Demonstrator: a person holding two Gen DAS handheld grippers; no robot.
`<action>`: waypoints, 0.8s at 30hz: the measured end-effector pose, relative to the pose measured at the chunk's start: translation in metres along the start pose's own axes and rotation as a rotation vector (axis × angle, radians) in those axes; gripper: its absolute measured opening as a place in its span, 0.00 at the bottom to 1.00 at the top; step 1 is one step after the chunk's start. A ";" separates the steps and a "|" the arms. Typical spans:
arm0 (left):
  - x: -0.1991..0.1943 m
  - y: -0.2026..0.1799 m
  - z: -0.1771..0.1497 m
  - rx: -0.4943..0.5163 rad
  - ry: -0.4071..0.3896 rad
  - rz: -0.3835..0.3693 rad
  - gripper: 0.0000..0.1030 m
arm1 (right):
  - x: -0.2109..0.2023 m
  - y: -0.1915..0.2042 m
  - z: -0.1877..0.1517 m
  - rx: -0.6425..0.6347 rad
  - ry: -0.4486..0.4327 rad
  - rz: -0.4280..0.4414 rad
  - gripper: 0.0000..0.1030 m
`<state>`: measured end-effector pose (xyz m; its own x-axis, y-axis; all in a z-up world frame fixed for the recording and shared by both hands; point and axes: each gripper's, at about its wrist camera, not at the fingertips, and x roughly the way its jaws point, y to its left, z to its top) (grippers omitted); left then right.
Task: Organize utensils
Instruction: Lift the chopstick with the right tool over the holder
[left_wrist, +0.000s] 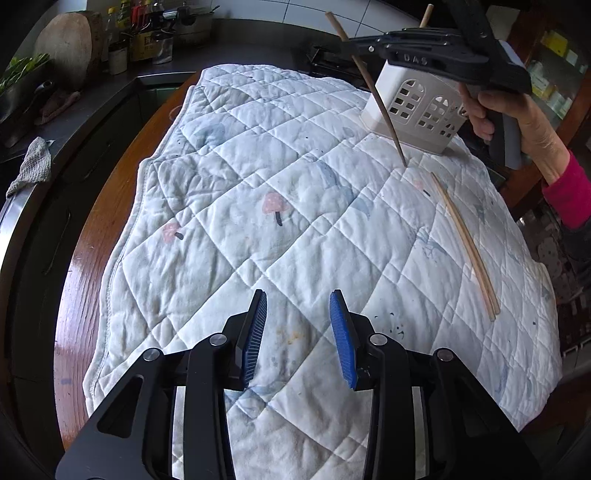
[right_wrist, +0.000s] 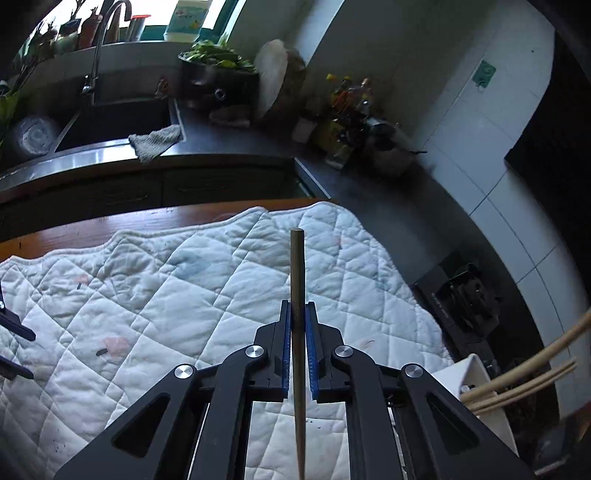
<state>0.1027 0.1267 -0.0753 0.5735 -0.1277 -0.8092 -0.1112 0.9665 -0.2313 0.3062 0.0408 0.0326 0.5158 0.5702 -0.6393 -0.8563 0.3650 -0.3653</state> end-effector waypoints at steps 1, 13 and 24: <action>-0.001 -0.003 0.001 0.008 -0.006 -0.007 0.35 | -0.014 -0.005 0.002 0.022 -0.024 -0.022 0.07; -0.002 -0.044 0.012 0.073 -0.020 -0.108 0.36 | -0.147 -0.056 0.011 0.205 -0.154 -0.125 0.07; 0.003 -0.058 0.014 0.071 -0.009 -0.149 0.36 | -0.176 -0.131 0.019 0.403 -0.195 -0.244 0.07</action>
<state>0.1222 0.0730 -0.0565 0.5869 -0.2694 -0.7635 0.0334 0.9503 -0.3096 0.3282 -0.0929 0.2059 0.7277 0.5454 -0.4159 -0.6523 0.7378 -0.1737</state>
